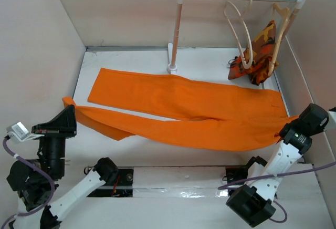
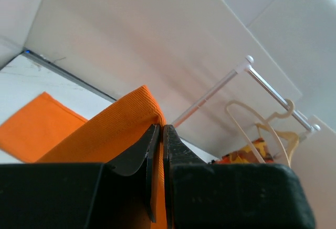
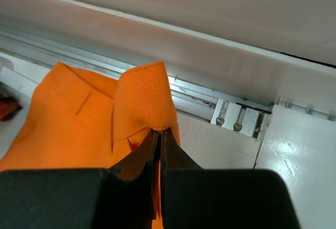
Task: Place the trousers on the hanger
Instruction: Fold the trousers at the center of the board.
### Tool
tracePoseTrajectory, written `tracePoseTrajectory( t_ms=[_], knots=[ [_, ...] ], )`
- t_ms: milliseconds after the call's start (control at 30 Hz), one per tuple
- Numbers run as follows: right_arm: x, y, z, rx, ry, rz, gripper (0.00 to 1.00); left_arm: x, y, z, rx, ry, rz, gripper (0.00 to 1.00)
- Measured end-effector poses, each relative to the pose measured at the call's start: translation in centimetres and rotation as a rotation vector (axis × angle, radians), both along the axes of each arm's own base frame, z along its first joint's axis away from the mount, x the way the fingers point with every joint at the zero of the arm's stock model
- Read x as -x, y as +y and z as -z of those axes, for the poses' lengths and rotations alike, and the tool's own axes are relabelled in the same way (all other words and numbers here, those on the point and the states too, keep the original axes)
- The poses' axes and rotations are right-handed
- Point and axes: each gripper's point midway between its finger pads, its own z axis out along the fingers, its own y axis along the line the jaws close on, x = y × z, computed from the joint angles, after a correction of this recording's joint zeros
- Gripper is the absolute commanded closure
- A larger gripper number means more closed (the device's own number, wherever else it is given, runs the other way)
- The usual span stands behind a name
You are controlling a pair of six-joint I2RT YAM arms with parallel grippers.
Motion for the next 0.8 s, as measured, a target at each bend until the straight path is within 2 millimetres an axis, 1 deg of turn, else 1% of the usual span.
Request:
tracePoseTrajectory(
  t_ms=[67,133,200,333,400,467,567,633,733,800],
  knots=[
    [-0.5,0.1,0.3,-0.007,0.010,-0.018,1.00,-0.4,0.6,0.0,0.011,0.027,-0.036,1.00],
    [-1.7,0.1,1.2,-0.040,0.039,-0.044,1.00,-1.0,1.0,0.4,0.005,0.063,-0.086,1.00],
    [-3.9,0.2,2.1,-0.072,0.080,-0.089,1.00,-1.7,1.2,0.9,-0.014,0.102,-0.140,1.00],
    [-9.5,1.1,4.0,-0.109,0.155,-0.190,1.00,-3.5,1.0,1.7,-0.070,0.186,-0.256,1.00],
    [-11.9,1.5,4.6,-0.122,0.181,-0.225,1.00,-4.5,0.7,2.3,-0.109,0.229,-0.311,1.00],
    [-13.5,1.5,4.9,-0.130,0.197,-0.240,1.00,-5.5,0.3,2.8,-0.147,0.262,-0.362,1.00],
    [-15.8,1.0,4.8,-0.124,0.201,-0.248,1.00,-6.9,-0.1,3.8,-0.217,0.312,-0.461,1.00],
    [-17.2,0.5,4.9,-0.127,0.203,-0.247,1.00,-8.3,-0.3,4.2,-0.261,0.346,-0.532,1.00],
    [-19.3,-0.2,5.5,-0.138,0.220,-0.251,1.00,-11.6,1.0,5.8,-0.333,0.443,-0.676,1.00],
    [-20.2,-0.5,6.1,-0.149,0.231,-0.255,1.00,-13.9,2.5,7.2,-0.353,0.512,-0.734,1.00]
  ],
)
